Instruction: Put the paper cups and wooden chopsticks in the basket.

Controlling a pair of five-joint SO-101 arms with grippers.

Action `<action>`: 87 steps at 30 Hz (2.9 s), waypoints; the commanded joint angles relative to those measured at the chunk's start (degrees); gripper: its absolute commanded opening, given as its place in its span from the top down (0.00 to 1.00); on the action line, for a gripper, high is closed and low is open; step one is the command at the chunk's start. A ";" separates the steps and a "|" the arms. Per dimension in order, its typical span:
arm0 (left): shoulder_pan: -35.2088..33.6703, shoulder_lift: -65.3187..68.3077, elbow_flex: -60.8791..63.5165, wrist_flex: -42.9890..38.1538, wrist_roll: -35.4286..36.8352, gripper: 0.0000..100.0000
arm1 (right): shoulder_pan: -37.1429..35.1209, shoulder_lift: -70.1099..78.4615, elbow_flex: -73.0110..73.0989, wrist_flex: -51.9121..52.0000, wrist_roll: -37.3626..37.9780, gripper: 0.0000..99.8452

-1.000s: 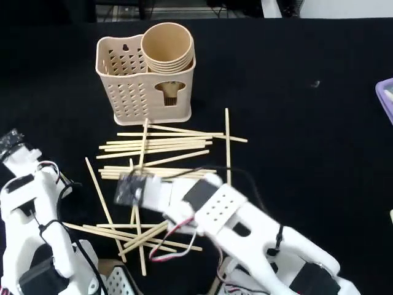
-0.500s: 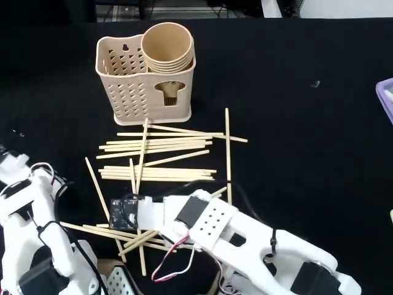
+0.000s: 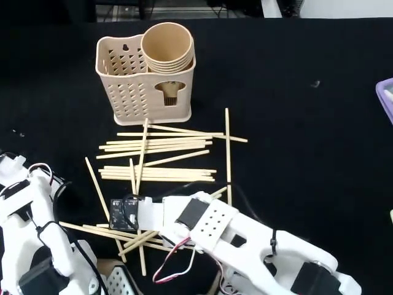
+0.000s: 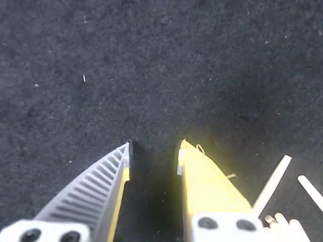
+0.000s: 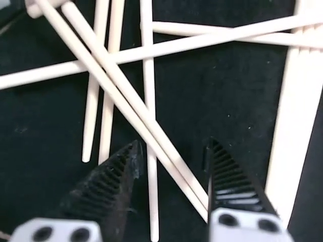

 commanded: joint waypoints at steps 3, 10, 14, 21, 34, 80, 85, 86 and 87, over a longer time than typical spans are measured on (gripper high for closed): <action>-0.48 -1.67 -0.40 -0.70 0.62 0.84 | -0.09 5.23 -2.24 -2.64 0.79 0.80; -0.48 -1.67 -0.40 -0.70 0.62 0.84 | 4.75 18.51 -9.71 -2.73 0.79 0.80; -0.48 -1.67 -0.40 -0.70 0.62 0.84 | 4.84 20.88 -10.59 -2.73 0.79 0.86; -0.31 -1.67 -0.40 -0.79 0.62 0.84 | 5.71 15.16 -10.15 -1.93 0.18 0.99; -0.22 -1.67 -0.40 -0.79 0.62 0.84 | 14.68 6.20 -5.49 -7.47 -3.34 0.99; -0.40 -1.67 -0.22 -0.79 0.62 0.84 | 14.95 19.82 -9.98 -14.33 -9.76 0.91; -0.31 -1.67 -0.13 -0.79 0.62 0.84 | 14.95 15.34 -10.33 -10.99 -9.76 0.98; -0.31 -1.67 -0.13 -0.79 0.62 0.84 | 14.95 13.49 -10.42 -9.49 -9.76 0.99; -0.31 -1.67 -0.13 -0.79 0.62 0.84 | 14.95 11.38 -10.42 -8.09 -9.76 0.99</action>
